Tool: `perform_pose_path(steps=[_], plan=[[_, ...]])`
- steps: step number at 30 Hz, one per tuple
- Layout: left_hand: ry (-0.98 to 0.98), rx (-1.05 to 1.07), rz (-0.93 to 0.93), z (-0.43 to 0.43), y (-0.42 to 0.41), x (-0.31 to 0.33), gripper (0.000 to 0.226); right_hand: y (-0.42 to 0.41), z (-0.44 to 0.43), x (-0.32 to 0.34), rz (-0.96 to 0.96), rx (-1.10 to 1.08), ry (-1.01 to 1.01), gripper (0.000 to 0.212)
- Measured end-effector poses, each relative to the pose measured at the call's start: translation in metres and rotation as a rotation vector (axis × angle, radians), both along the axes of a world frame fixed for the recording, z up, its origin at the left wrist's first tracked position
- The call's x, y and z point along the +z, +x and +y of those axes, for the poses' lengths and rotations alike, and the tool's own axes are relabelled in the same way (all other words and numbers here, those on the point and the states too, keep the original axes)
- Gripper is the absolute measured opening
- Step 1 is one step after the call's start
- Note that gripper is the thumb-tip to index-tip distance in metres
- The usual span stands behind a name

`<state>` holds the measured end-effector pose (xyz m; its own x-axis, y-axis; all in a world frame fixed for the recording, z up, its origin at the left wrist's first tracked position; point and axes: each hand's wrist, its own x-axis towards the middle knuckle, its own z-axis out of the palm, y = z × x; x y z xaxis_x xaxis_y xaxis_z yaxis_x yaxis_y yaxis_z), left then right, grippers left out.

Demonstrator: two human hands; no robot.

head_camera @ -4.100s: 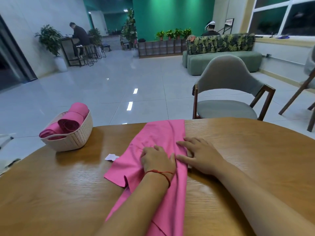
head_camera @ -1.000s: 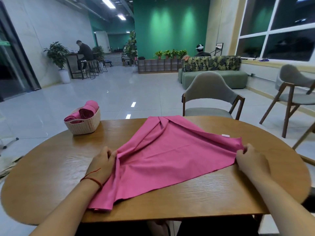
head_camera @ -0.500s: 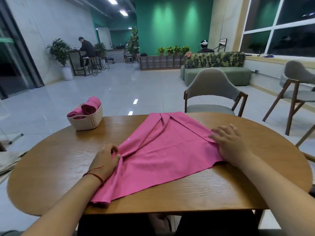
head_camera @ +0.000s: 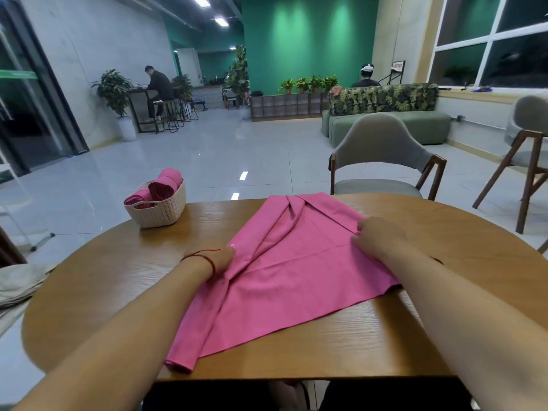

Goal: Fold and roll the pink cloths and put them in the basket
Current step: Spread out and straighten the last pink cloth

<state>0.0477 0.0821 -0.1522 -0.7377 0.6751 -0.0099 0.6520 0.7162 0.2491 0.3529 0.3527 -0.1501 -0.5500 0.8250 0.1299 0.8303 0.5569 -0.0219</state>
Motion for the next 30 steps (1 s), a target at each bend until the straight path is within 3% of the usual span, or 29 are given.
perform_pose_path(steps=[3,7,10,15,17,19,21,26,30], plan=[[0.034,0.072,0.133,0.015,0.0,-0.014,0.052,-0.005,-0.005,-0.01,-0.026,-0.049,0.135,0.033],[0.052,0.027,0.381,0.021,0.01,-0.025,0.027,-0.007,-0.005,-0.016,-0.091,-0.051,0.211,0.038],[-0.031,-0.02,0.548,0.021,0.006,-0.029,0.003,0.0,0.002,-0.015,0.046,-0.101,0.125,0.034],[-0.175,-0.09,0.646,0.014,-0.011,-0.016,0.033,0.034,0.04,-0.016,0.238,-0.276,-0.028,0.038],[-0.229,-0.075,0.671,0.008,-0.023,-0.009,0.034,0.053,0.054,-0.013,0.273,-0.339,-0.068,0.04],[-0.242,-0.033,0.672,0.0,-0.038,0.001,0.035,0.075,0.066,-0.008,0.263,-0.363,-0.079,0.024],[-0.226,0.016,0.677,-0.01,-0.055,0.012,0.038,0.1,0.082,0.0,0.248,-0.376,-0.077,0.021],[-0.21,0.138,0.565,-0.05,-0.114,0.018,0.039,0.167,0.102,0.017,0.176,-0.54,-0.054,0.015],[-0.2,0.222,0.503,-0.075,-0.16,0.006,0.033,0.211,0.103,0.013,-0.001,-0.522,-0.047,0.029]])
